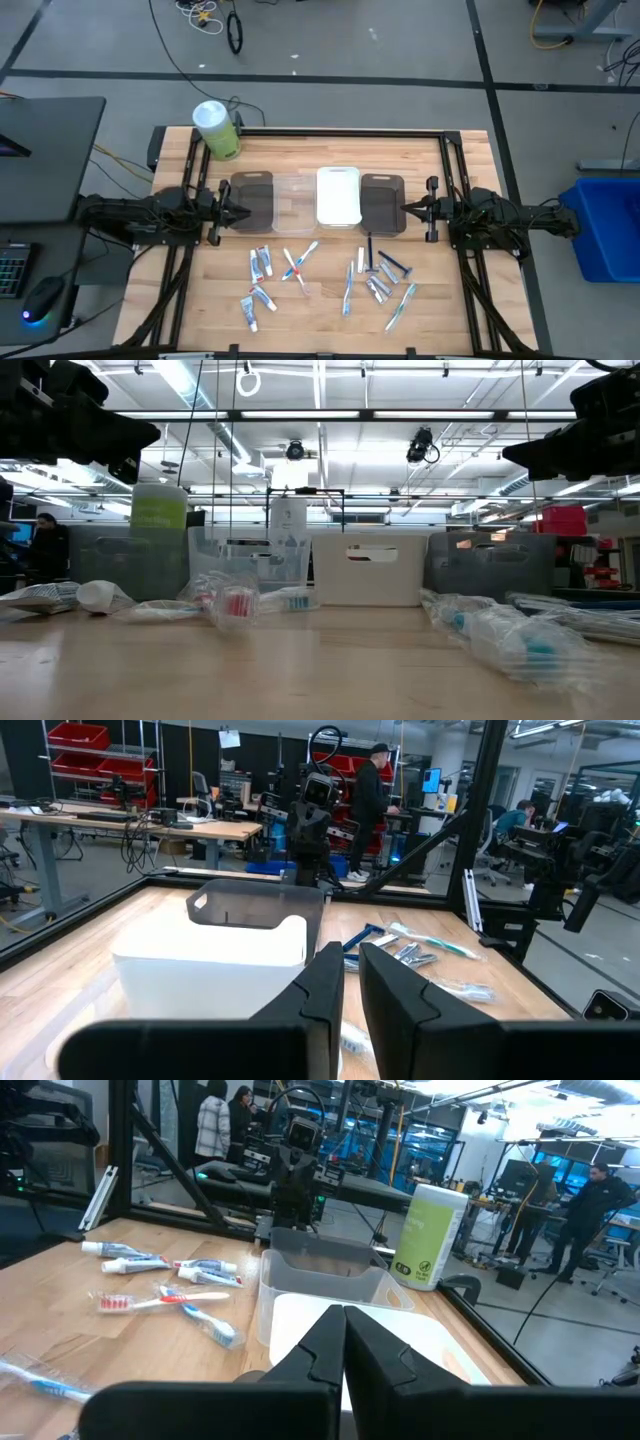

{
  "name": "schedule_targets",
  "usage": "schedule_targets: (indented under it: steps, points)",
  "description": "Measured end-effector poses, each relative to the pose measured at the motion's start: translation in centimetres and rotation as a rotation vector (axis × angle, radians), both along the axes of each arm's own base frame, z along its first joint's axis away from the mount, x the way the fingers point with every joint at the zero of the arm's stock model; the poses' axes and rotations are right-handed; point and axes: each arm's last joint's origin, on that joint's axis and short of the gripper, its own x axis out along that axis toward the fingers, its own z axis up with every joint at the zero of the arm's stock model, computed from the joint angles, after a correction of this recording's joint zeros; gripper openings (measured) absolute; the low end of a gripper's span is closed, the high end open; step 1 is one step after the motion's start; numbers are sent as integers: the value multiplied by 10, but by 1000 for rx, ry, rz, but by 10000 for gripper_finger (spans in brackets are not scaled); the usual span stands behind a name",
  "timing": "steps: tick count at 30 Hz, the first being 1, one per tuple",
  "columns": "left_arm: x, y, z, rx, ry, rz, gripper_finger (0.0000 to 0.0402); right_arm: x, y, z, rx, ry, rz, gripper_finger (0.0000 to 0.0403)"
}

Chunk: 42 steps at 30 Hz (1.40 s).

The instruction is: Pick & Place Travel size toiletries

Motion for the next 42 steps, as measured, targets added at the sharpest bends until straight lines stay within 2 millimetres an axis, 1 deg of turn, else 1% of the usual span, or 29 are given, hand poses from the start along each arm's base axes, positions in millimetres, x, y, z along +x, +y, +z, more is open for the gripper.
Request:
schedule_targets:
  steps: [10, 15, 29, 35, 42]
  points:
    - [0, 0, 1, -1, -13, 10, 46, 0, 0, 0, 0, 0, 0, 13]
    - [0, 2, 1, -6, -15, 68, 46, 0, 0, 0, 0, 0, 0, 13]
    - [-1, 2, 7, -14, -74, 64, 46, 0, 0, 0, -1, 0, 0, 13]
    - [-1, 2, 8, -63, -86, 59, 46, 0, 0, 1, -103, -8, 0, 14]
    - [-2, 2, 12, -95, -127, 58, 46, 0, 0, 1, -109, -9, 0, 14]
